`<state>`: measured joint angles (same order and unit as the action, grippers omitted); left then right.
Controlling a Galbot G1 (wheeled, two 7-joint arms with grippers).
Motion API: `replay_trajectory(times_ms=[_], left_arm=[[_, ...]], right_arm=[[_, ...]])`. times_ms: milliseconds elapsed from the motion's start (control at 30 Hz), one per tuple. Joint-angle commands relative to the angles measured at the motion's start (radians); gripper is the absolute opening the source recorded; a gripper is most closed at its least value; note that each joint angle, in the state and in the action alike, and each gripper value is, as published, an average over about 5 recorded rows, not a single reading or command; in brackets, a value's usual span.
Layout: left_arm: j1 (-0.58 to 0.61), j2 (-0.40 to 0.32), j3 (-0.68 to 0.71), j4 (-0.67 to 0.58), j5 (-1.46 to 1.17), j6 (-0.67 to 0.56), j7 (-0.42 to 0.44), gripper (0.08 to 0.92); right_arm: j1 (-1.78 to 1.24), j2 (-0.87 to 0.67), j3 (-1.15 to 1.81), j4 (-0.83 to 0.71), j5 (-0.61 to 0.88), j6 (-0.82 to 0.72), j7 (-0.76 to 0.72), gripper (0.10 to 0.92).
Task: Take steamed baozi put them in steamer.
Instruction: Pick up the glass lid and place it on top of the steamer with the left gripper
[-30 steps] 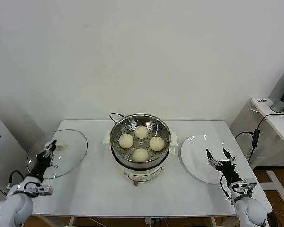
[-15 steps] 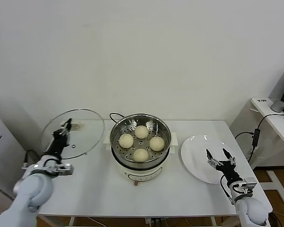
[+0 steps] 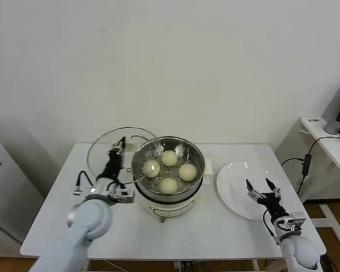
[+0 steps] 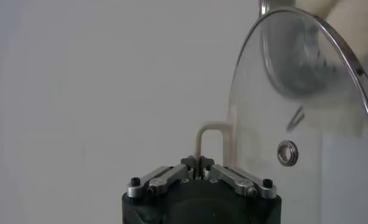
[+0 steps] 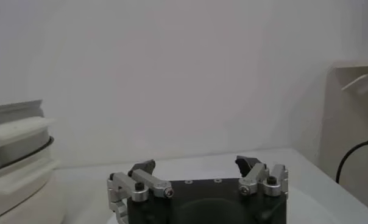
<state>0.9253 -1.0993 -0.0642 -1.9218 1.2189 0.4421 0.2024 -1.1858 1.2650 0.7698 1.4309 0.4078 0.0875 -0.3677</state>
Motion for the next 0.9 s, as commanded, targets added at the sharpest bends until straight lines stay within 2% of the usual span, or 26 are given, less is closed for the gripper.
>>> replay_trajectory(times_ms=[33, 600, 900], left_arm=[[-0.082, -0.129, 0.152, 0.045, 0.144, 0.079, 0.067, 0.105], [-0.097, -0.249, 0.193, 0.119, 0.209, 0.083, 0.081, 0.105], [-0.093, -0.285, 0.203, 0.136, 0.232, 0.084, 0.083, 0.105]], right_arm=[[0.001, -0.001, 0.002, -0.015, 0.0, 0.003, -0.002, 0.823], [-0.005, 0.003, 0.004, -0.018, -0.003, 0.007, -0.006, 0.823], [-0.005, 0.005, 0.005, -0.025, -0.003, 0.009, -0.008, 0.823]])
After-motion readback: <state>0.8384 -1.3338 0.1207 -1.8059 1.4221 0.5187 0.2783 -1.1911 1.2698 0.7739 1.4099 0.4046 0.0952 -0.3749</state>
